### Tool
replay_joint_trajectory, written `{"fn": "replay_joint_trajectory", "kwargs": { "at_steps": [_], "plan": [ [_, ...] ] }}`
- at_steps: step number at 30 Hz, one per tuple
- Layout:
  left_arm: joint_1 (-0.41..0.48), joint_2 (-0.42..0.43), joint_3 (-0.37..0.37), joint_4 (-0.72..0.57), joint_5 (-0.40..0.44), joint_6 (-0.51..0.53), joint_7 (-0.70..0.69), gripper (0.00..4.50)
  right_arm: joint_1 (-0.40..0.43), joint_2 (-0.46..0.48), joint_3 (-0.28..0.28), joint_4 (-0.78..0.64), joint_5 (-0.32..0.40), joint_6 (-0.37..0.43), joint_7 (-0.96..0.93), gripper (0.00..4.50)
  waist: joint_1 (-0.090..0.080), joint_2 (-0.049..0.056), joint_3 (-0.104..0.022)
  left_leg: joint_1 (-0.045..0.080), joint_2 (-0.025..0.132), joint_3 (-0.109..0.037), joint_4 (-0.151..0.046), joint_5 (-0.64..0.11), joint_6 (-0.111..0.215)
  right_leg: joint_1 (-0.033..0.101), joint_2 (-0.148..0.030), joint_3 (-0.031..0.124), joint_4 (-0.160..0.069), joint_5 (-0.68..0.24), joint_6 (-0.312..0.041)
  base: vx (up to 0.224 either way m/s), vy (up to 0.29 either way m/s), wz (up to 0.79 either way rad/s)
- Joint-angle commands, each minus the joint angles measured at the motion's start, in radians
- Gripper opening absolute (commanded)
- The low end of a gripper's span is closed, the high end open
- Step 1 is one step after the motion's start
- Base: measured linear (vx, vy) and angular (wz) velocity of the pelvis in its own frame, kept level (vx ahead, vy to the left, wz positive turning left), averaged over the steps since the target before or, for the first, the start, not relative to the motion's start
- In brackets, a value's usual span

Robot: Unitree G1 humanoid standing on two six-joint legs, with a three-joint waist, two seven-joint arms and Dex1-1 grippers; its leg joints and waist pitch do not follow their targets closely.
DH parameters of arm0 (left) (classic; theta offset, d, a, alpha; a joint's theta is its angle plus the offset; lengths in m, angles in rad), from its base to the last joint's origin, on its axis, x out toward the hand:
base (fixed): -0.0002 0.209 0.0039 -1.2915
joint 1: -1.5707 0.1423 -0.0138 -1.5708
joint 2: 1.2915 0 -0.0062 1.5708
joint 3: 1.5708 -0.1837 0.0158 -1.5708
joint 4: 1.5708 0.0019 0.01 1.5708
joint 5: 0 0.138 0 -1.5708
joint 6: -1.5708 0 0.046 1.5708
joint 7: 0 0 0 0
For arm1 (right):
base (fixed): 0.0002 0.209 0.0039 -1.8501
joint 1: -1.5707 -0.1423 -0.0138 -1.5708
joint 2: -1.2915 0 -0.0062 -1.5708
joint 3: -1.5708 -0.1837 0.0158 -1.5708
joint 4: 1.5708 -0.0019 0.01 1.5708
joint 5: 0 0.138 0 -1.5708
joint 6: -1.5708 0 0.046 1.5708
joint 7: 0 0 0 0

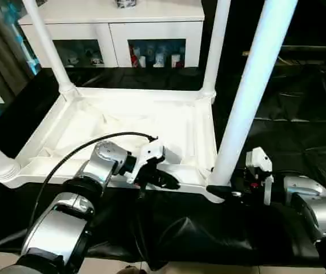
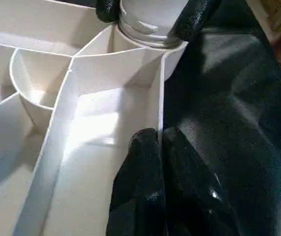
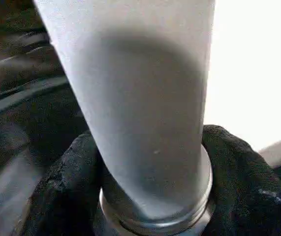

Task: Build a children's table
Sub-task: Rotate leg to tighten

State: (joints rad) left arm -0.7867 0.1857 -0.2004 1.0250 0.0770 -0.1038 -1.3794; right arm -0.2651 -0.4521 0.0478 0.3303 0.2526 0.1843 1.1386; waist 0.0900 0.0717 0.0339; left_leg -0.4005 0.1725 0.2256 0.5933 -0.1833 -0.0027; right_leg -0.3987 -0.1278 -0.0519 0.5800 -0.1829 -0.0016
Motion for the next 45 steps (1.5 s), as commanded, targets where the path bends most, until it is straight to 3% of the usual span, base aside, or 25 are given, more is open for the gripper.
{"fn": "replay_joint_trajectory", "kwargs": {
  "at_steps": [1, 5, 7, 8, 9, 10, 12, 13, 15, 20, 24, 27, 28, 30, 32, 33, 34, 35, 38, 40, 41, 45],
  "plan": [
    [-0.021, -0.042, 0.017, 0.022, 0.007, 0.018, 0.143, 0.0, 0.018, 0.05, 0.052, 0.038, -0.054, 0.013, -0.088, 2.66, -0.001, -0.023, -0.055, 0.031, 0.062, -0.033, -0.078, -0.218, 0.081, 0.032, -0.036, 0.019, -0.058, -0.18, -0.238, 0.0, 0.0, 0.0],
    [-0.05, -0.11, 0.031, 0.05, 0.018, 0.036, 0.314, 0.0, -0.012, 0.167, 0.007, 0.143, -0.091, 0.027, -0.351, 2.66, -0.015, -0.017, -0.042, 0.038, 0.06, -0.044, -0.097, -0.367, -0.006, 0.026, -0.04, 0.019, -0.08, -0.401, -0.179, 0.0, 0.0, 0.0],
    [-0.062, -0.159, 0.028, 0.061, 0.029, 0.052, 0.4, 0.0, -0.032, 0.234, -0.002, 0.178, -0.107, 0.017, -0.465, 2.65, -0.033, -0.018, -0.031, 0.058, 0.055, -0.053, -0.102, -0.51, -0.061, 0.012, -0.041, 0.017, -0.101, -0.562, -0.126, 0.0, 0.0, 0.0],
    [-0.064, -0.173, 0.027, 0.064, 0.03, 0.055, 0.422, 0.0, -0.039, 0.255, -0.007, 0.188, -0.11, 0.022, -0.504, 2.65, -0.043, -0.017, -0.027, 0.072, 0.051, -0.057, -0.098, -0.569, -0.07, 0.0, -0.038, 0.014, -0.116, -0.619, -0.104, -0.058, 0.011, 0.01],
    [-0.064, -0.173, 0.027, 0.064, 0.03, 0.055, 0.422, 0.0, -0.039, 0.255, -0.007, 0.188, -0.11, 0.022, -0.504, 2.65, -0.049, -0.018, -0.025, 0.075, 0.049, -0.059, -0.099, -0.592, -0.071, -0.001, -0.035, 0.01, -0.12, -0.641, -0.092, 0.0, 0.0, 0.0],
    [-0.066, -0.196, 0.027, 0.066, 0.029, 0.058, 0.451, 0.0, -0.053, 0.289, -0.011, 0.203, -0.125, 0.019, -0.574, 2.65, -0.054, -0.015, -0.025, 0.075, 0.048, -0.065, -0.103, -0.614, -0.071, 0.006, -0.035, 0.006, -0.123, -0.655, -0.072, 0.0, 0.0, 0.0],
    [-0.066, -0.23, 0.028, 0.067, 0.023, 0.058, 0.478, 0.0, -0.062, 0.335, 0.014, 0.202, -0.142, 0.002, -0.591, 2.65, -0.064, -0.011, -0.029, 0.069, 0.05, -0.07, -0.114, -0.629, -0.077, 0.015, -0.033, 0.001, -0.122, -0.616, -0.068, 0.0, 0.0, 0.0],
    [-0.066, -0.235, 0.027, 0.067, 0.023, 0.058, 0.481, 0.0, -0.063, 0.342, 0.018, 0.202, -0.144, -0.003, -0.592, 2.65, -0.066, -0.007, -0.026, 0.074, 0.051, -0.07, -0.118, -0.654, -0.08, 0.011, -0.031, 0.0, -0.127, -0.596, -0.069, 0.0, 0.0, 0.0],
    [-0.066, -0.245, 0.026, 0.068, 0.023, 0.047, 0.479, 0.0, -0.071, 0.365, 0.017, 0.201, -0.135, -0.024, -0.584, 3.21, -0.071, -0.006, -0.027, 0.081, 0.05, -0.07, -0.119, -0.683, -0.081, 0.012, -0.03, -0.004, -0.129, -0.569, -0.077, 0.0, 0.0, 0.0],
    [-0.06, -0.227, 0.023, 0.062, 0.02, 0.024, 0.437, 0.0, -0.073, 0.347, 0.006, 0.186, -0.109, -0.03, -0.543, 3.8, -0.07, -0.005, -0.032, 0.066, 0.053, -0.069, -0.126, -0.624, -0.067, 0.022, -0.039, 0.008, -0.121, -0.489, -0.109, 0.0, 0.0, 0.0],
    [-0.043, -0.177, 0.012, 0.043, 0.008, -0.003, 0.311, 0.0, -0.048, 0.259, 0.035, 0.13, -0.1, -0.042, -0.397, 3.92, -0.062, -0.009, -0.035, 0.067, 0.055, -0.061, -0.124, -0.58, -0.053, 0.023, -0.039, 0.016, -0.114, -0.412, -0.142, 0.0, 0.0, 0.0],
    [-0.031, -0.14, 0.002, 0.027, -0.001, -0.013, 0.207, 0.0, -0.021, 0.18, 0.055, 0.073, -0.086, -0.044, -0.252, 3.92, -0.048, -0.016, -0.039, 0.05, 0.057, -0.05, -0.12, -0.469, -0.009, 0.04, -0.039, 0.022, -0.102, -0.328, -0.167, 0.039, -0.015, 0.01],
    [-0.029, -0.131, -0.001, 0.025, -0.001, -0.017, 0.186, 0.0, -0.015, 0.161, 0.057, 0.06, -0.079, -0.04, -0.221, 3.92, -0.041, -0.017, -0.045, 0.045, 0.058, -0.045, -0.113, -0.399, 0.017, 0.045, -0.041, 0.024, -0.093, -0.265, -0.187, 0.066, -0.028, 0.01],
    [-0.025, -0.107, -0.009, 0.017, 0.0, -0.03, 0.134, 0.0, -0.002, 0.112, 0.058, 0.033, -0.062, -0.034, -0.149, 3.92, -0.032, -0.017, -0.047, 0.049, 0.06, -0.037, -0.103, -0.337, 0.052, 0.04, -0.042, 0.027, -0.087, -0.221, -0.215, 0.062, -0.037, 0.04],
    [-0.024, -0.079, -0.011, 0.015, -0.004, -0.04, 0.076, 0.0, 0.011, 0.042, 0.055, 0.002, -0.039, -0.022, -0.045, 3.92, -0.018, -0.02, -0.054, 0.04, 0.06, -0.037, -0.092, -0.256, 0.085, 0.049, -0.044, 0.028, -0.074, -0.163, -0.231, 0.063, -0.037, 0.03],
    [-0.024, -0.075, -0.01, 0.014, -0.006, -0.039, 0.066, 0.0, 0.012, 0.031, 0.054, -0.001, -0.037, -0.021, -0.031, 3.92, -0.014, -0.019, -0.056, 0.043, 0.061, -0.035, -0.088, -0.234, 0.096, 0.047, -0.043, 0.028, -0.069, -0.127, -0.239, 0.059, -0.033, 0.01],
    [-0.023, -0.065, -0.01, 0.012, -0.009, -0.039, 0.044, 0.0, 0.012, 0.011, 0.051, -0.005, -0.031, -0.017, -0.006, 3.92, -0.006, -0.016, -0.063, 0.036, 0.061, -0.034, -0.077, -0.143, 0.136, 0.049, -0.04, 0.023, -0.051, 0.001, -0.263, 0.059, -0.033, 0.01],
    [-0.022, -0.06, -0.009, 0.01, -0.011, -0.039, 0.031, 0.0, 0.012, 0.0, 0.05, -0.006, -0.027, -0.014, 0.008, 3.92, -0.006, -0.016, -0.063, 0.036, 0.061, -0.034, -0.077, -0.143, 0.136, 0.049, -0.04, 0.023, -0.051, 0.001, -0.263, 0.0, 0.0, 0.0],
    [-0.016, -0.032, -0.01, 0.003, -0.015, -0.033, -0.035, 0.0, 0.007, -0.04, 0.047, -0.006, -0.019, -0.01, 0.056, 3.92, 0.006, -0.017, -0.07, 0.029, 0.058, -0.031, -0.059, -0.066, 0.181, 0.045, -0.039, 0.018, -0.036, 0.104, -0.284, 0.0, 0.0, 0.0],
    [-0.015, -0.019, -0.008, 0.0, -0.016, -0.028, -0.06, 0.0, 0.005, -0.056, 0.045, -0.005, -0.016, -0.008, 0.084, 3.92, 0.008, -0.016, -0.066, 0.024, 0.06, -0.033, -0.058, -0.078, 0.185, 0.04, -0.038, 0.017, -0.034, 0.082, -0.283, 0.0, 0.0, 0.0],
    [-0.013, -0.015, -0.008, -0.002, -0.016, -0.027, -0.067, 0.0, 0.005, -0.058, 0.044, -0.005, -0.014, -0.005, 0.089, 3.92, 0.008, -0.015, -0.064, 0.025, 0.06, -0.033, -0.061, -0.109, 0.175, 0.039, -0.037, 0.015, -0.039, 0.024, -0.277, 0.0, 0.0, 0.0],
    [-0.012, -0.01, -0.008, -0.005, -0.027, -0.022, -0.079, 0.0, 0.003, -0.056, 0.042, -0.009, 0.007, 0.011, 0.102, 3.56, 0.004, -0.016, -0.055, 0.032, 0.067, -0.036, -0.08, -0.237, 0.098, 0.036, -0.037, 0.018, -0.057, -0.164, -0.254, 0.0, 0.0, 0.0]
  ]
}}
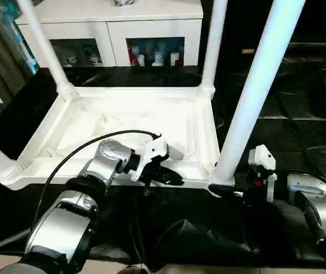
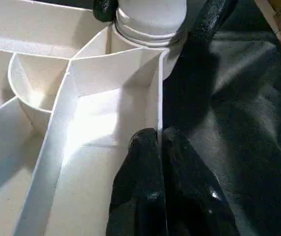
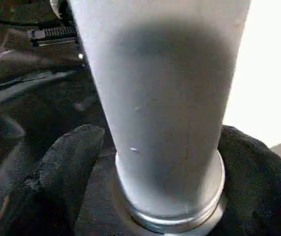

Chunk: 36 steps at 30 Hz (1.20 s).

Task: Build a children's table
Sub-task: Rotate leg to tighten

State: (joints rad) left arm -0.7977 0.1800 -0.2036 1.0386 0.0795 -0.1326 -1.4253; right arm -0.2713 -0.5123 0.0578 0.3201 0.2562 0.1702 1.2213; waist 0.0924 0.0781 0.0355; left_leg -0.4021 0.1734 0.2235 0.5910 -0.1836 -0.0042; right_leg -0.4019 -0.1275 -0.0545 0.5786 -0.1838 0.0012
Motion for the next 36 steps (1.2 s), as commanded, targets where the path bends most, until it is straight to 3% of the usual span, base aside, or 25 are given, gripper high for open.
{"fn": "replay_joint_trajectory", "kwargs": {
  "at_steps": [1, 5, 10, 12, 13, 14, 15, 16, 17, 18, 19, 20, 21, 22, 24, 25, 28, 29, 30, 33, 36],
  "plan": [
    [0.0, -0.005, -0.004, -0.02, -0.03, 0.006, -0.034, 0.0, 0.01, 0.008, 0.034, -0.002, 0.005, 0.028, 0.019, 3.56, 0.002, -0.021, -0.056, 0.034, 0.066, -0.034, -0.079, -0.241, 0.092, 0.039, -0.036, 0.02, -0.055, -0.168, -0.256, 0.0, 0.0, 0.0],
    [0.004, -0.01, -0.004, -0.024, -0.028, 0.008, -0.025, 0.0, 0.018, 0.02, 0.044, -0.006, 0.01, 0.036, 0.017, 3.2, 0.0, -0.023, -0.058, 0.033, 0.064, -0.033, -0.078, -0.233, 0.079, 0.039, -0.037, 0.022, -0.053, -0.141, -0.253, 0.0, 0.0, 0.0],
    [0.0, -0.028, 0.003, -0.009, -0.012, -0.004, 0.064, 0.0, 0.052, 0.044, 0.051, -0.026, 0.006, 0.068, -0.03, 2.77, 0.005, -0.022, -0.061, 0.03, 0.062, -0.031, -0.07, -0.175, 0.112, 0.04, -0.038, 0.021, -0.047, -0.074, -0.259, 0.0, 0.0, 0.0],
    [-0.003, -0.033, 0.004, -0.003, -0.007, -0.004, 0.09, 0.0, 0.055, 0.055, 0.048, -0.021, 0.001, 0.066, -0.055, 2.68, 0.005, -0.023, -0.06, 0.03, 0.062, -0.032, -0.071, -0.183, 0.109, 0.039, -0.038, 0.021, -0.049, -0.093, -0.255, 0.0, 0.0, 0.0],
    [-0.01, -0.048, 0.007, 0.009, 0.004, 0.001, 0.157, 0.0, 0.051, 0.089, 0.033, 0.005, -0.018, 0.065, -0.139, 2.66, 0.003, -0.021, -0.055, 0.032, 0.063, -0.032, -0.078, -0.232, 0.085, 0.036, -0.038, 0.021, -0.058, -0.17, -0.244, 0.0, 0.0, 0.0],
    [-0.014, -0.06, 0.011, 0.016, 0.006, 0.005, 0.199, 0.0, 0.044, 0.114, 0.023, 0.029, -0.039, 0.062, -0.209, 2.65, 0.003, -0.021, -0.055, 0.032, 0.063, -0.032, -0.078, -0.232, 0.085, 0.036, -0.038, 0.021, -0.058, -0.17, -0.244, 0.0, 0.0, 0.0],
    [-0.014, -0.06, 0.011, 0.016, 0.006, 0.005, 0.199, 0.0, 0.044, 0.114, 0.023, 0.029, -0.039, 0.062, -0.209, 2.63, -0.002, -0.02, -0.051, 0.037, 0.062, -0.034, -0.085, -0.281, 0.053, 0.033, -0.038, 0.021, -0.066, -0.245, -0.229, 0.0, 0.0, 0.0],
    [-0.021, -0.081, 0.019, 0.024, 0.006, 0.009, 0.259, 0.0, 0.031, 0.153, 0.007, 0.069, -0.069, 0.06, -0.317, 2.63, -0.008, -0.023, -0.046, 0.038, 0.061, -0.037, -0.091, -0.332, 0.022, 0.033, -0.04, 0.021, -0.075, -0.335, -0.205, 0.0, 0.0, 0.0],
    [-0.026, -0.097, 0.025, 0.03, 0.006, 0.015, 0.303, 0.0, 0.022, 0.179, -0.003, 0.095, -0.083, 0.063, -0.379, 2.62, -0.013, -0.018, -0.042, 0.043, 0.06, -0.04, -0.095, -0.384, -0.008, 0.026, -0.039, 0.022, -0.082, -0.407, -0.183, 0.0, 0.0, 0.0],
    [-0.029, -0.103, 0.027, 0.032, 0.006, 0.017, 0.319, 0.0, 0.018, 0.189, -0.007, 0.105, -0.088, 0.062, -0.403, 2.62, -0.02, -0.02, -0.039, 0.045, 0.058, -0.043, -0.098, -0.415, -0.023, 0.025, -0.039, 0.021, -0.085, -0.443, -0.173, -0.05, 0.014, -0.07],
    [-0.031, -0.11, 0.029, 0.034, 0.007, 0.02, 0.338, 0.0, 0.014, 0.199, -0.011, 0.116, -0.094, 0.061, -0.429, 2.62, -0.029, -0.021, -0.032, 0.049, 0.055, -0.05, -0.102, -0.479, -0.045, 0.023, -0.041, 0.018, -0.095, -0.537, -0.139, -0.05, 0.014, -0.07],
    [-0.036, -0.129, 0.032, 0.039, 0.01, 0.025, 0.382, 0.0, 0.001, 0.23, -0.024, 0.142, -0.106, 0.06, -0.501, 2.62, -0.036, -0.02, -0.032, 0.061, 0.053, -0.054, -0.1, -0.523, -0.055, 0.017, -0.042, 0.019, -0.105, -0.596, -0.112, 0.0, 0.0, 0.0],
    [-0.042, -0.163, 0.033, 0.048, 0.015, 0.032, 0.454, 0.0, -0.024, 0.288, -0.047, 0.186, -0.121, 0.062, -0.631, 2.62, -0.048, -0.013, -0.026, 0.074, 0.05, -0.054, -0.097, -0.58, -0.069, -0.001, -0.037, 0.016, -0.118, -0.63, -0.103, -0.057, 0.014, 0.0],
    [-0.046, -0.184, 0.038, 0.052, 0.014, 0.034, 0.491, 0.0, -0.043, 0.319, -0.057, 0.214, -0.128, 0.056, -0.697, 2.62, -0.062, -0.016, -0.024, 0.072, 0.046, -0.064, -0.102, -0.62, -0.075, 0.01, -0.034, 0.002, -0.12, -0.665, -0.076, -0.057, 0.014, 0.0],
    [-0.048, -0.195, 0.041, 0.056, 0.012, 0.034, 0.512, 0.0, -0.053, 0.336, -0.061, 0.229, -0.132, 0.05, -0.733, 2.62, -0.07, -0.01, -0.024, 0.075, 0.048, -0.07, -0.108, -0.652, -0.081, 0.014, -0.032, -0.007, -0.124, -0.658, -0.061, -0.027, 0.013, -0.04],
    [-0.05, -0.22, 0.041, 0.058, 0.009, 0.031, 0.529, 0.0, -0.082, 0.378, -0.054, 0.262, -0.144, 0.015, -0.774, 2.62, -0.078, 0.008, -0.024, 0.08, 0.05, -0.075, -0.117, -0.702, -0.09, 0.017, -0.03, -0.012, -0.124, -0.6, -0.066, 0.0, 0.0, 0.0],
    [-0.05, -0.23, 0.037, 0.057, 0.011, 0.026, 0.527, 0.0, -0.097, 0.404, -0.038, 0.269, -0.153, -0.015, -0.771, 2.62, -0.09, 0.0, -0.023, 0.081, 0.047, -0.078, -0.123, -0.74, -0.087, 0.026, -0.028, -0.019, -0.131, -0.565, -0.066, 0.0, 0.0, 0.0],
    [-0.05, -0.23, 0.036, 0.057, 0.012, 0.024, 0.523, 0.0, -0.099, 0.41, -0.033, 0.267, -0.15, -0.025, -0.756, 2.96, -0.088, 0.003, -0.027, 0.085, 0.044, -0.075, -0.12, -0.714, -0.076, 0.023, -0.035, -0.012, -0.133, -0.557, -0.077, 0.0, 0.0, 0.0],
    [-0.049, -0.223, 0.032, 0.056, 0.013, 0.015, 0.502, 0.0, -0.1, 0.409, -0.023, 0.254, -0.141, -0.037, -0.715, 2.96, -0.089, 0.0, -0.027, 0.084, 0.043, -0.073, -0.119, -0.699, -0.069, 0.021, -0.036, -0.009, -0.135, -0.553, -0.084, 0.0, 0.0, 0.0],
    [-0.046, -0.199, 0.028, 0.054, 0.016, 0.0, 0.46, 0.0, -0.097, 0.387, -0.028, 0.231, -0.108, -0.033, -0.63, 3.36, -0.087, 0.002, -0.03, 0.066, 0.046, -0.069, -0.122, -0.615, -0.041, 0.031, -0.041, 0.006, -0.124, -0.479, -0.126, 0.0, 0.0, 0.0],
    [-0.044, -0.174, 0.026, 0.053, 0.011, -0.012, 0.42, 0.0, -0.091, 0.345, -0.022, 0.21, -0.095, -0.023, -0.558, 3.66, -0.083, 0.0, -0.036, 0.058, 0.05, -0.063, -0.121, -0.554, -0.025, 0.039, -0.04, 0.012, -0.111, -0.377, -0.168, 0.0, 0.0, 0.0]
  ]
}}
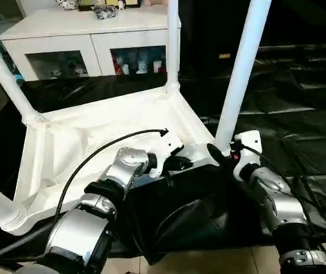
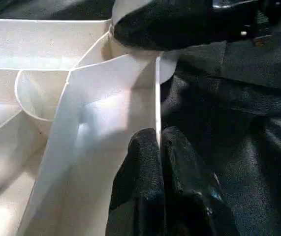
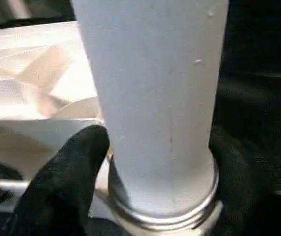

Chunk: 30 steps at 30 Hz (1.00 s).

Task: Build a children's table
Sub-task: Rotate leg to tighten

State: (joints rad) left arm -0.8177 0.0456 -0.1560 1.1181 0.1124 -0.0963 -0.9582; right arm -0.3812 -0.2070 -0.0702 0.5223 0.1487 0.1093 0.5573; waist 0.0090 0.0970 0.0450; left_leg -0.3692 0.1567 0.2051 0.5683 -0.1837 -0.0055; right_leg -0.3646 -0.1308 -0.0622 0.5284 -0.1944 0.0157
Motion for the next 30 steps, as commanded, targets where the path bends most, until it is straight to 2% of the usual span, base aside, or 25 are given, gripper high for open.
{"fn": "replay_joint_trajectory", "kwargs": {
  "at_steps": [1, 3, 5, 6, 7, 9, 10, 11, 12, 14, 15, 16, 17, 18, 19, 21, 22, 23, 26, 30],
  "plan": [
    [-0.023, -0.031, -0.023, -0.026, -0.025, -0.056, -0.066, 0.0, 0.017, 0.026, 0.108, 0.009, 0.014, 0.032, 0.122, 3.76, 0.003, -0.026, -0.046, 0.021, 0.065, -0.038, -0.097, -0.514, -0.009, 0.004, -0.038, 0.022, -0.058, -0.342, -0.198, 0.0, 0.0, 0.0],
    [-0.019, -0.014, -0.024, -0.029, -0.032, -0.064, -0.107, 0.0, 0.019, -0.004, 0.118, -0.002, 0.027, 0.033, 0.183, 3.82, 0.01, -0.028, -0.049, 0.012, 0.064, -0.034, -0.088, -0.431, 0.023, 0.011, -0.045, 0.025, -0.054, -0.339, -0.205, 0.0, 0.0, 0.0],
    [-0.013, 0.007, -0.024, -0.036, -0.039, -0.072, -0.164, 0.0, 0.029, -0.042, 0.136, -0.028, 0.035, 0.027, 0.26, 3.82, 0.023, -0.032, -0.052, 0.009, 0.068, -0.026, -0.08, -0.349, 0.055, 0.012, -0.044, 0.026, -0.048, -0.312, -0.219, 0.0, 0.0, 0.0],
    [-0.008, 0.03, -0.03, -0.042, -0.039, -0.08, -0.222, 0.0, 0.039, -0.076, 0.152, -0.053, 0.044, 0.024, 0.331, 3.82, 0.032, -0.031, -0.058, 0.005, 0.068, -0.027, -0.075, -0.298, 0.074, 0.019, -0.044, 0.025, -0.041, -0.278, -0.223, 0.05, -0.041, 0.0],
    [-0.008, 0.037, -0.031, -0.043, -0.039, -0.08, -0.239, 0.0, 0.041, -0.088, 0.156, -0.059, 0.044, 0.022, 0.355, 3.82, 0.036, -0.03, -0.059, 0.004, 0.069, -0.025, -0.072, -0.275, 0.084, 0.019, -0.044, 0.025, -0.037, -0.252, -0.229, 0.05, -0.041, 0.0],
    [-0.008, 0.062, -0.028, -0.046, -0.044, -0.076, -0.289, 0.0, 0.055, -0.137, 0.174, -0.089, 0.047, 0.009, 0.451, 3.82, 0.048, -0.031, -0.063, 0.002, 0.071, -0.022, -0.062, -0.215, 0.114, 0.013, -0.041, 0.023, -0.023, -0.17, -0.252, 0.06, -0.047, 0.01],
    [-0.008, 0.071, -0.026, -0.047, -0.047, -0.074, -0.309, 0.0, 0.06, -0.156, 0.18, -0.098, 0.047, 0.006, 0.486, 3.82, 0.05, -0.031, -0.065, 0.0, 0.072, -0.022, -0.058, -0.197, 0.12, 0.016, -0.041, 0.023, -0.019, -0.145, -0.258, 0.061, -0.047, 0.01],
    [-0.008, 0.078, -0.025, -0.047, -0.048, -0.073, -0.322, 0.0, 0.064, -0.173, 0.183, -0.105, 0.048, 0.006, 0.513, 3.82, 0.061, -0.027, -0.072, 0.003, 0.073, -0.02, -0.05, -0.149, 0.14, 0.016, -0.04, 0.02, -0.008, -0.072, -0.272, 0.06, -0.043, 0.02],
    [-0.01, 0.085, -0.024, -0.047, -0.049, -0.072, -0.333, 0.0, 0.067, -0.19, 0.184, -0.111, 0.051, 0.007, 0.541, 3.82, 0.065, -0.031, -0.075, 0.005, 0.076, -0.017, -0.043, -0.105, 0.158, 0.01, -0.034, 0.02, 0.002, 0.01, -0.294, 0.055, -0.034, 0.04],
    [-0.013, 0.101, -0.024, -0.045, -0.052, -0.069, -0.366, 0.0, 0.07, -0.221, 0.181, -0.12, 0.061, 0.011, 0.59, 3.82, 0.074, -0.033, -0.076, -0.008, 0.071, -0.018, -0.031, -0.054, 0.184, 0.015, -0.036, 0.019, 0.017, 0.084, -0.304, 0.027, -0.017, 0.02],
    [-0.014, 0.106, -0.024, -0.045, -0.053, -0.067, -0.378, 0.0, 0.071, -0.231, 0.18, -0.122, 0.065, 0.013, 0.605, 3.82, 0.079, -0.034, -0.078, -0.009, 0.071, -0.019, -0.026, -0.042, 0.196, 0.014, -0.036, 0.019, 0.023, 0.101, -0.306, 0.0, 0.0, 0.0],
    [-0.015, 0.112, -0.023, -0.047, -0.056, -0.062, -0.398, 0.0, 0.071, -0.242, 0.176, -0.124, 0.069, 0.014, 0.619, 3.82, 0.081, -0.041, -0.08, -0.01, 0.07, -0.018, -0.025, -0.035, 0.201, 0.015, -0.036, 0.018, 0.024, 0.104, -0.305, 0.0, 0.0, 0.0],
    [-0.016, 0.116, -0.023, -0.047, -0.059, -0.059, -0.411, 0.0, 0.07, -0.25, 0.175, -0.125, 0.073, 0.015, 0.629, 3.82, 0.085, -0.035, -0.079, -0.01, 0.072, -0.019, -0.024, -0.036, 0.207, 0.011, -0.035, 0.017, 0.024, 0.088, -0.306, 0.0, 0.0, 0.0],
    [-0.016, 0.116, -0.023, -0.047, -0.059, -0.059, -0.411, 0.0, 0.07, -0.25, 0.175, -0.125, 0.073, 0.015, 0.629, 3.82, 0.085, -0.034, -0.078, -0.01, 0.073, -0.019, -0.024, -0.042, 0.208, 0.009, -0.034, 0.016, 0.023, 0.071, -0.305, 0.0, 0.0, 0.0],
    [-0.014, 0.127, -0.024, -0.052, -0.067, -0.048, -0.452, 0.0, 0.07, -0.269, 0.172, -0.127, 0.085, 0.022, 0.657, 3.56, 0.085, -0.036, -0.074, -0.012, 0.073, -0.019, -0.027, -0.072, 0.198, 0.008, -0.034, 0.015, 0.019, 0.018, -0.301, 0.0, 0.0, 0.0],
    [-0.012, 0.134, -0.026, -0.055, -0.071, -0.043, -0.477, 0.0, 0.07, -0.279, 0.17, -0.129, 0.092, 0.026, 0.673, 3.44, 0.085, -0.036, -0.068, -0.008, 0.077, -0.02, -0.036, -0.142, 0.161, 0.006, -0.034, 0.018, 0.007, -0.1, -0.288, 0.0, 0.0, 0.0],
    [-0.012, 0.134, -0.026, -0.055, -0.071, -0.043, -0.477, 0.0, 0.07, -0.279, 0.17, -0.129, 0.092, 0.026, 0.673, 3.44, 0.084, -0.034, -0.067, -0.007, 0.078, -0.02, -0.039, -0.156, 0.151, 0.005, -0.034, 0.019, 0.005, -0.118, -0.286, 0.0, 0.0, 0.0],
    [-0.01, 0.139, -0.027, -0.058, -0.074, -0.04, -0.494, 0.0, 0.07, -0.284, 0.17, -0.131, 0.097, 0.03, 0.686, 3.24, 0.083, -0.036, -0.066, -0.005, 0.078, -0.02, -0.043, -0.181, 0.132, 0.004, -0.032, 0.02, 0.003, -0.138, -0.284, 0.0, 0.0, 0.0],
    [-0.005, 0.144, -0.027, -0.064, -0.075, -0.035, -0.512, 0.0, 0.072, -0.287, 0.17, -0.137, 0.104, 0.037, 0.704, 3.05, 0.083, -0.038, -0.066, -0.005, 0.078, -0.021, -0.045, -0.199, 0.109, 0.006, -0.035, 0.022, 0.002, -0.147, -0.278, 0.0, 0.0, 0.0],
    [-0.001, 0.14, -0.025, -0.065, -0.072, -0.034, -0.501, 0.0, 0.09, -0.28, 0.179, -0.156, 0.113, 0.049, 0.715, 2.8, 0.084, -0.042, -0.068, -0.007, 0.077, -0.02, -0.04, -0.162, 0.123, 0.006, -0.035, 0.022, 0.008, -0.093, -0.283, 0.0, 0.0, 0.0]
  ]
}}
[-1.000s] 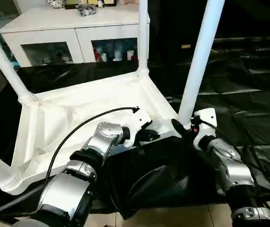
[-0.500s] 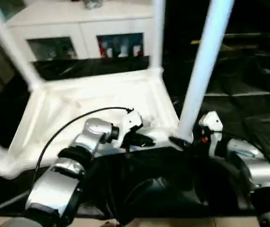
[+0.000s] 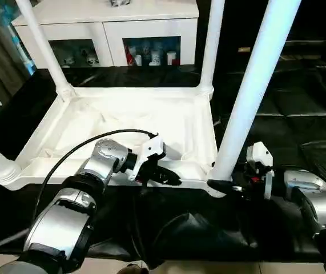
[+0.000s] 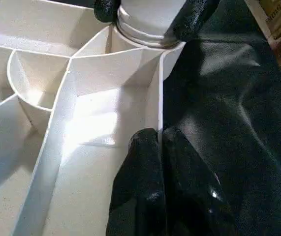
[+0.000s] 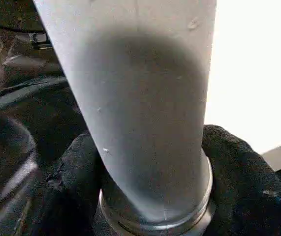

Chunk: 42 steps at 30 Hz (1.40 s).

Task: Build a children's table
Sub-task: Rotate leg to tighten

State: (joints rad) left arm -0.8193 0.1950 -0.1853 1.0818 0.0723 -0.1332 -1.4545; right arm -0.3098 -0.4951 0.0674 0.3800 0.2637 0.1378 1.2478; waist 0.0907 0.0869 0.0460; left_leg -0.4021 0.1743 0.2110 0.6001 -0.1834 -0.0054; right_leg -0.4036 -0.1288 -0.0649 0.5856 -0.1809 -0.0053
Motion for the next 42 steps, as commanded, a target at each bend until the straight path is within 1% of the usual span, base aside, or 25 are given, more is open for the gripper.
{"fn": "replay_joint_trajectory", "kwargs": {
  "at_steps": [1, 4, 6, 10, 11, 12, 13, 14, 15, 17, 19, 22, 24, 25, 29, 30, 31, 33, 34, 35, 38, 39, 40, 41, 42],
  "plan": [
    [0.001, -0.015, 0.008, -0.024, -0.026, -0.001, 0.027, 0.0, 0.033, 0.02, 0.045, -0.023, 0.0, 0.025, 0.013, 2.67, 0.003, -0.033, -0.071, 0.025, 0.058, -0.025, -0.07, -0.151, 0.129, 0.046, -0.037, 0.024, -0.047, -0.093, -0.264, 0.0, 0.0, 0.0],
    [-0.005, -0.03, 0.014, -0.01, -0.013, -0.007, 0.108, 0.0, 0.051, 0.054, 0.043, -0.023, -0.007, 0.023, -0.046, 2.63, 0.006, -0.033, -0.07, 0.025, 0.057, -0.024, -0.068, -0.149, 0.135, 0.044, -0.038, 0.024, -0.05, -0.102, -0.26, 0.0, 0.0, 0.0],
    [-0.01, -0.041, 0.018, -0.002, -0.006, -0.006, 0.159, 0.0, 0.054, 0.077, 0.037, -0.012, -0.017, 0.019, -0.09, 2.63, 0.006, -0.031, -0.068, 0.026, 0.058, -0.025, -0.072, -0.169, 0.122, 0.041, -0.038, 0.024, -0.054, -0.139, -0.252, 0.0, 0.0, 0.0],
    [-0.033, -0.091, 0.035, 0.027, 0.014, 0.008, 0.351, 0.0, 0.033, 0.174, 0.008, 0.061, -0.077, 0.016, -0.326, 2.62, -0.005, -0.033, -0.058, 0.036, 0.058, -0.029, -0.088, -0.297, 0.037, 0.036, -0.038, 0.026, -0.075, -0.326, -0.207, 0.0, 0.0, 0.0],
    [-0.033, -0.091, 0.035, 0.027, 0.014, 0.008, 0.351, 0.0, 0.033, 0.174, 0.008, 0.061, -0.077, 0.016, -0.326, 2.62, -0.01, -0.032, -0.054, 0.037, 0.057, -0.029, -0.092, -0.324, 0.022, 0.031, -0.037, 0.027, -0.079, -0.357, -0.2, 0.0, 0.0, 0.0],
    [-0.048, -0.128, 0.042, 0.042, 0.02, 0.017, 0.457, 0.0, 0.012, 0.24, -0.023, 0.104, -0.096, 0.025, -0.48, 2.62, -0.016, -0.014, -0.05, 0.042, 0.054, -0.04, -0.099, -0.393, -0.016, 0.033, -0.041, 0.025, -0.087, -0.459, -0.163, 0.0, 0.0, 0.0],
    [-0.055, -0.147, 0.045, 0.048, 0.022, 0.023, 0.501, 0.0, 0.001, 0.272, -0.039, 0.127, -0.102, 0.032, -0.557, 2.62, -0.023, -0.019, -0.046, 0.046, 0.054, -0.038, -0.103, -0.426, -0.031, 0.026, -0.037, 0.025, -0.095, -0.483, -0.153, 0.0, 0.0, 0.0],
    [-0.057, -0.154, 0.046, 0.05, 0.023, 0.025, 0.518, 0.0, -0.003, 0.284, -0.045, 0.136, -0.104, 0.035, -0.585, 2.62, -0.034, -0.024, -0.046, 0.053, 0.051, -0.045, -0.106, -0.473, -0.054, 0.027, -0.039, 0.019, -0.1, -0.53, -0.134, 0.0, 0.0, 0.0],
    [-0.062, -0.169, 0.048, 0.053, 0.024, 0.031, 0.549, 0.0, -0.012, 0.309, -0.058, 0.153, -0.107, 0.041, -0.643, 2.62, -0.04, -0.026, -0.045, 0.054, 0.049, -0.048, -0.107, -0.49, -0.058, 0.028, -0.039, 0.016, -0.104, -0.549, -0.122, 0.0, 0.0, 0.0],
    [-0.071, -0.209, 0.054, 0.056, 0.018, 0.041, 0.611, 0.0, -0.033, 0.357, -0.062, 0.194, -0.135, 0.041, -0.753, 2.62, -0.052, -0.017, -0.041, 0.068, 0.047, -0.049, -0.106, -0.556, -0.067, 0.013, -0.036, 0.016, -0.119, -0.584, -0.102, 0.0, 0.0, 0.0],
    [-0.069, -0.236, 0.054, 0.051, 0.012, 0.041, 0.628, 0.0, -0.047, 0.383, -0.049, 0.212, -0.158, 0.026, -0.793, 2.62, -0.066, -0.014, -0.038, 0.072, 0.044, -0.056, -0.111, -0.614, -0.067, 0.019, -0.031, 0.002, -0.128, -0.605, -0.078, 0.0, 0.0, 0.0],
    [-0.067, -0.244, 0.052, 0.048, 0.011, 0.039, 0.626, 0.0, -0.052, 0.39, -0.041, 0.215, -0.166, 0.017, -0.797, 2.62, -0.072, -0.015, -0.046, 0.065, 0.045, -0.057, -0.12, -0.602, -0.053, 0.026, -0.032, 0.009, -0.125, -0.528, -0.087, 0.0, 0.0, 0.0],
    [-0.061, -0.252, 0.047, 0.042, 0.012, 0.028, 0.605, 0.0, -0.055, 0.399, -0.041, 0.214, -0.164, -0.001, -0.787, 3.17, -0.07, -0.014, -0.048, 0.063, 0.047, -0.055, -0.122, -0.578, -0.047, 0.028, -0.034, 0.013, -0.123, -0.487, -0.102, 0.0, 0.0, 0.0],
    [-0.051, -0.247, 0.036, 0.035, 0.018, 0.001, 0.562, 0.0, -0.049, 0.387, -0.047, 0.188, -0.151, -0.021, -0.738, 3.31, -0.069, -0.022, -0.048, 0.058, 0.047, -0.053, -0.123, -0.559, -0.039, 0.029, -0.034, 0.016, -0.121, -0.455, -0.116, 0.0, 0.0, 0.0],
    [-0.047, -0.231, 0.029, 0.039, 0.022, -0.02, 0.553, 0.0, -0.017, 0.333, -0.049, 0.134, -0.125, -0.021, -0.651, 3.66, -0.059, -0.024, -0.052, 0.055, 0.049, -0.045, -0.121, -0.492, -0.013, 0.035, -0.036, 0.024, -0.11, -0.374, -0.15, 0.0, 0.0, 0.0],
    [-0.047, -0.222, 0.03, 0.041, 0.022, -0.025, 0.555, 0.0, 0.011, 0.286, -0.046, 0.089, -0.098, -0.016, -0.583, 3.66, -0.049, -0.03, -0.053, 0.059, 0.051, -0.036, -0.116, -0.445, 0.01, 0.037, -0.037, 0.029, -0.11, -0.328, -0.17, 0.0, 0.0, 0.0],
    [-0.047, -0.222, 0.03, 0.041, 0.022, -0.025, 0.555, 0.0, 0.011, 0.286, -0.046, 0.089, -0.098, -0.016, -0.583, 3.66, -0.044, -0.03, -0.053, 0.06, 0.052, -0.034, -0.113, -0.429, 0.02, 0.038, -0.039, 0.03, -0.109, -0.322, -0.174, 0.0, 0.0, 0.0],
    [-0.045, -0.215, 0.033, 0.038, 0.018, -0.03, 0.547, 0.0, 0.055, 0.207, -0.049, 0.02, -0.066, -0.021, -0.475, 3.66, -0.032, -0.034, -0.054, 0.056, 0.053, -0.029, -0.108, -0.375, 0.043, 0.043, -0.043, 0.034, -0.108, -0.328, -0.177, 0.0, 0.0, 0.0],
    [-0.041, -0.21, 0.034, 0.034, 0.016, -0.037, 0.534, 0.0, 0.09, 0.13, -0.074, -0.042, -0.027, -0.009, -0.387, 3.66, -0.018, -0.035, -0.055, 0.057, 0.056, -0.023, -0.104, -0.325, 0.066, 0.042, -0.04, 0.037, -0.105, -0.305, -0.179, 0.0, 0.0, 0.0],
    [-0.04, -0.209, 0.034, 0.034, 0.015, -0.038, 0.533, 0.0, 0.091, 0.125, -0.077, -0.045, -0.024, -0.008, -0.381, 3.66, -0.014, -0.038, -0.057, 0.055, 0.056, -0.023, -0.102, -0.306, 0.074, 0.047, -0.039, 0.037, -0.101, -0.292, -0.179, 0.0, 0.0, 0.0],
    [-0.034, -0.204, 0.035, 0.029, 0.012, -0.048, 0.513, 0.0, 0.117, 0.041, -0.126, -0.093, 0.02, 0.008, -0.293, 3.66, -0.001, -0.044, -0.062, 0.036, 0.054, -0.022, -0.092, -0.223, 0.114, 0.054, -0.044, 0.04, -0.088, -0.267, -0.176, 0.0, 0.0, 0.0],
    [-0.032, -0.202, 0.035, 0.027, 0.01, -0.05, 0.504, 0.0, 0.123, 0.013, -0.144, -0.106, 0.037, 0.017, -0.263, 3.66, 0.004, -0.043, -0.066, 0.036, 0.055, -0.023, -0.088, -0.195, 0.122, 0.054, -0.043, 0.039, -0.084, -0.244, -0.177, 0.057, -0.029, 0.03],
    [-0.029, -0.201, 0.034, 0.025, 0.006, -0.052, 0.496, 0.0, 0.129, -0.012, -0.16, -0.119, 0.058, 0.032, -0.235, 3.66, 0.011, -0.042, -0.072, 0.041, 0.057, -0.019, -0.079, -0.155, 0.146, 0.046, -0.038, 0.039, -0.076, -0.175, -0.194, 0.0, 0.0, 0.0],
    [-0.027, -0.198, 0.034, 0.022, 0.003, -0.054, 0.487, 0.0, 0.137, -0.043, -0.175, -0.138, 0.082, 0.049, -0.204, 3.66, 0.01, -0.044, -0.074, 0.027, 0.054, -0.02, -0.072, -0.112, 0.174, 0.05, -0.036, 0.037, -0.064, -0.1, -0.21, 0.0, 0.0, 0.0],
    [-0.024, -0.195, 0.033, 0.019, 0.001, -0.058, 0.48, 0.0, 0.146, -0.074, -0.188, -0.159, 0.107, 0.07, -0.172, 3.66, 0.013, -0.043, -0.073, 0.022, 0.053, -0.021, -0.069, -0.101, 0.187, 0.053, -0.037, 0.036, -0.06, -0.082, -0.21, 0.0, 0.0, 0.0]
  ]
}}
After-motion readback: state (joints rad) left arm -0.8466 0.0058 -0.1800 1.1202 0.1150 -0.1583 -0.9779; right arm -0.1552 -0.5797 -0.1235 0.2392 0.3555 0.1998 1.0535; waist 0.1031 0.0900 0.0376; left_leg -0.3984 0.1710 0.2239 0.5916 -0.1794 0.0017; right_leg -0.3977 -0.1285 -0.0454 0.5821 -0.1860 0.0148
